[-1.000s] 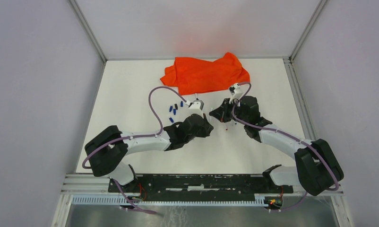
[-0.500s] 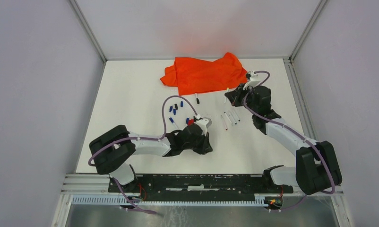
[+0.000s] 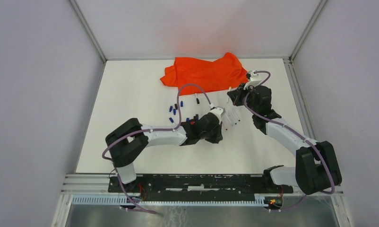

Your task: Open the pen caps

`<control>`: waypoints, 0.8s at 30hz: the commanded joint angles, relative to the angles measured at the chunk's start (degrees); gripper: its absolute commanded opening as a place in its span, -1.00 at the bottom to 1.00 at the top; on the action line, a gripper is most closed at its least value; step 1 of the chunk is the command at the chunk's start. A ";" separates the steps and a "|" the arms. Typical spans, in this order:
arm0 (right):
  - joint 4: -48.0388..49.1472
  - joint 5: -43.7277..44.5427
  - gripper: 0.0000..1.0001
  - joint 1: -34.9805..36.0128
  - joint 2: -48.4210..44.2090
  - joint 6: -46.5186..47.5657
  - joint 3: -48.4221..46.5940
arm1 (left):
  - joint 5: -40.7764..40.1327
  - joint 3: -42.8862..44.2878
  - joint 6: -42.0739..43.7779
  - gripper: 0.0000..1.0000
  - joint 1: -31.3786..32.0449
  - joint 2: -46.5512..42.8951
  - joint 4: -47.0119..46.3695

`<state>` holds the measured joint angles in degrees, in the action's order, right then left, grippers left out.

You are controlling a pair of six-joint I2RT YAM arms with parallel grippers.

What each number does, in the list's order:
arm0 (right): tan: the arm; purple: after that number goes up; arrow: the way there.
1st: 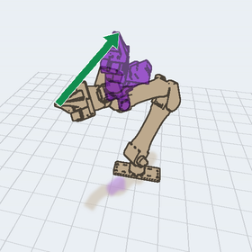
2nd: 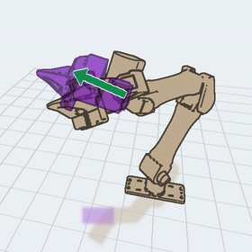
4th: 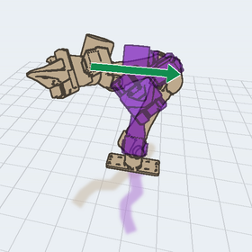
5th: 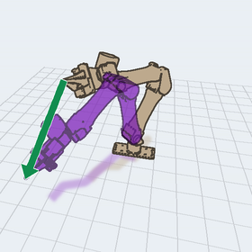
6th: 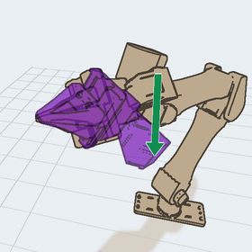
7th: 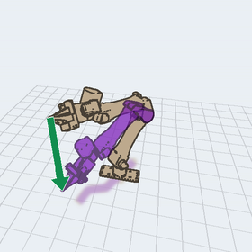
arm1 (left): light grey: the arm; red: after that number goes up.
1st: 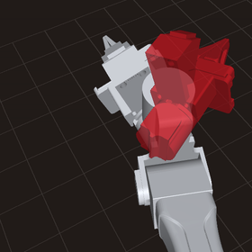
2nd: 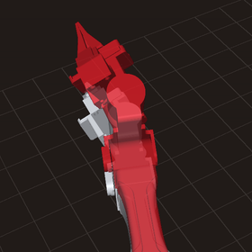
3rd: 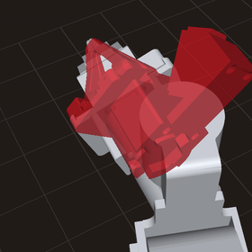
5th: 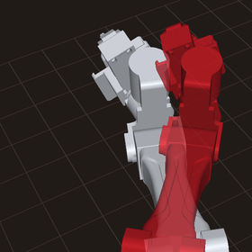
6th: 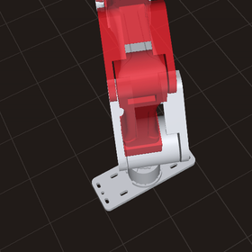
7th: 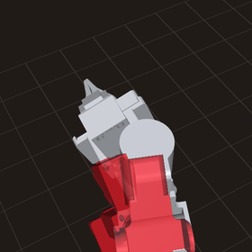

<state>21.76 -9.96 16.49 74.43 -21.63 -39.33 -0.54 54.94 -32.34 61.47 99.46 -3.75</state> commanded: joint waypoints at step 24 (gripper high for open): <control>-4.64 1.87 -1.00 2.43 -4.51 7.37 5.73 | -12.08 27.58 -11.55 -0.84 -15.46 17.39 20.54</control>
<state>17.82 -6.39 17.28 68.60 -16.40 -31.88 -11.77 83.07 -42.70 49.71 120.38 14.41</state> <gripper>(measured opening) 0.023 0.167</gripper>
